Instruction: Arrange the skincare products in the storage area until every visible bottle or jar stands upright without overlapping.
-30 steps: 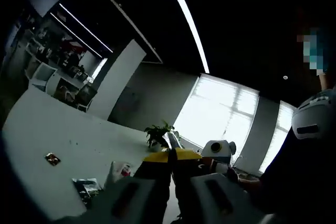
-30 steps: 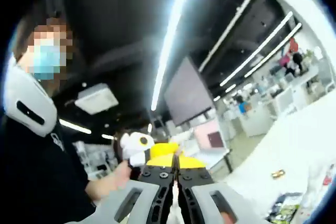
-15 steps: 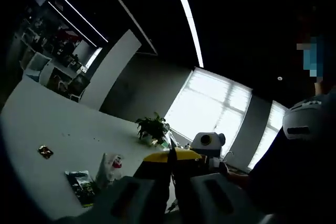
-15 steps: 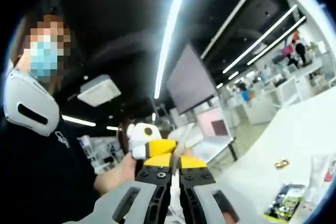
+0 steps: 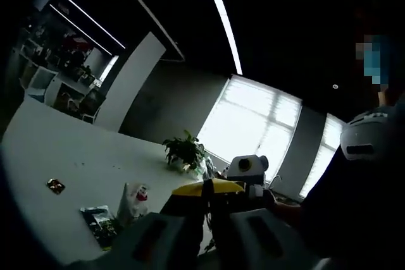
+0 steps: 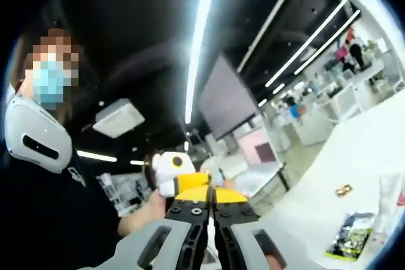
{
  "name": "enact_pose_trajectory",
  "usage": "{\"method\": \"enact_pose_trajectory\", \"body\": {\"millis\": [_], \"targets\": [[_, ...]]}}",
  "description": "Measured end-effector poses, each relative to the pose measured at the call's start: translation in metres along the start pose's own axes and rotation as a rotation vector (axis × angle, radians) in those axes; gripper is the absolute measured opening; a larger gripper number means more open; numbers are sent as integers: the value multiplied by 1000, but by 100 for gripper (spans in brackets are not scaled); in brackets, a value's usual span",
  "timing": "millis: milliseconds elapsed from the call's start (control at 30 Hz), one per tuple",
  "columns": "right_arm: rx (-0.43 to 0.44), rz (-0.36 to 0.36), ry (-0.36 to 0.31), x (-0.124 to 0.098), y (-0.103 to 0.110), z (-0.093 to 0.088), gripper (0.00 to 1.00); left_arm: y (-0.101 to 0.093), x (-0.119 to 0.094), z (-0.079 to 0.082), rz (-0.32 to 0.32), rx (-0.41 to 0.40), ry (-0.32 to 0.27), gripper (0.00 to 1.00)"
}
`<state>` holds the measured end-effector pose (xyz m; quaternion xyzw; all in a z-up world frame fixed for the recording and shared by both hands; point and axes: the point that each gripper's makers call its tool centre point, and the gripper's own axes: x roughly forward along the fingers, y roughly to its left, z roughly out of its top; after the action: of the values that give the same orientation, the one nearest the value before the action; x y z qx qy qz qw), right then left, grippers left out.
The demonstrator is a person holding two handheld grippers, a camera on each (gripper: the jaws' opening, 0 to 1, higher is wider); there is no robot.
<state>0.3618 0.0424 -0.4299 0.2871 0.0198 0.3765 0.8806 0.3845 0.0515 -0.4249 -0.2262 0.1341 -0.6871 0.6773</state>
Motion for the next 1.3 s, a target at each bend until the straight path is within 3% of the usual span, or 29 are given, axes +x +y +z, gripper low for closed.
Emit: {"method": "enact_pose_trajectory", "body": {"millis": [167,500,833,1100,1300], "targets": [[81,-20,-89,-4,-7,12,0,7,-2,-4,35,20,-7,16],[113,-59,-133,-6,-14,10,0,16,-3,-4,64,-118,-97,2],[153,-108,-155,-6,-27,2,0,30,-2,-13,101,-202,-98,0],[115,-154,-132,-7,-39,-7,0,40,-1,-23,108,-263,-81,0],[94,-164,-118,-10,-45,-11,17,47,2,-35,103,-291,-43,0]]}}
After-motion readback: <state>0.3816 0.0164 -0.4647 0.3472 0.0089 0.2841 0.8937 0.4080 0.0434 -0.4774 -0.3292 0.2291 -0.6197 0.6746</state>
